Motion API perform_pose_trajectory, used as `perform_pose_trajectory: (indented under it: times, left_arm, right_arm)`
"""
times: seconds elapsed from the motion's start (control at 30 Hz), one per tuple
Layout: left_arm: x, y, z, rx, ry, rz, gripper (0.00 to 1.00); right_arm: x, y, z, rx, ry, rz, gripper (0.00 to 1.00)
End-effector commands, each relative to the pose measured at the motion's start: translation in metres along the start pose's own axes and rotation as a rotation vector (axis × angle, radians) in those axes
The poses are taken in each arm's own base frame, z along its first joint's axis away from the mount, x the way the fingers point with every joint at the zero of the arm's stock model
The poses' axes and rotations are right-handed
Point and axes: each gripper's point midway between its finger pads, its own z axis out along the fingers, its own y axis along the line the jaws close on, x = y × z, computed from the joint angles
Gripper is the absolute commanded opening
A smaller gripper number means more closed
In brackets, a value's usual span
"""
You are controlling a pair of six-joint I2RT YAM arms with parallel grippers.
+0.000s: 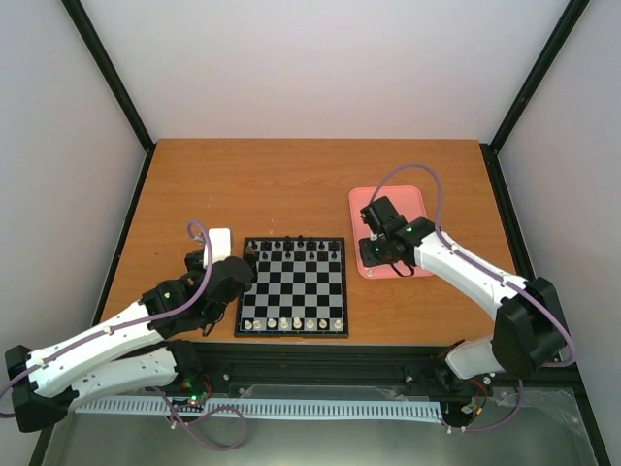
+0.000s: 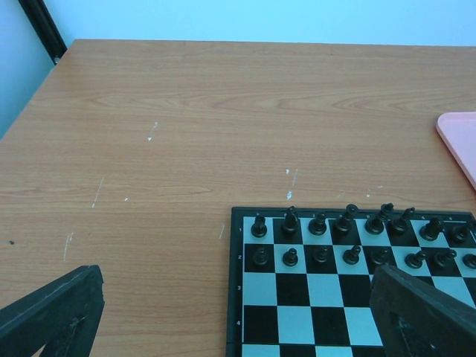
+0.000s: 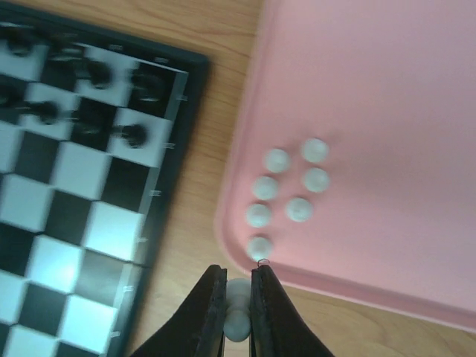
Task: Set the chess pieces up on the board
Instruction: Place the chess piece on the chessboard.
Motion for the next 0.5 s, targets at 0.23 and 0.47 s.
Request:
perform_pose_trajectory:
  times: [0.23, 0.47]
  left_arm:
    - [-0.034, 0.037, -0.030, -0.012, -0.103, -0.176, 1.00]
    - [-0.048, 0.063, -0.050, -0.012, -0.162, -0.292, 1.00]
  right_arm:
    - [-0.013, 0.141, -0.011, -0.242, -0.028, -0.244, 0.10]
    - [-0.006, 0.209, 0.016, -0.289, 0.033, -0.342, 0.10]
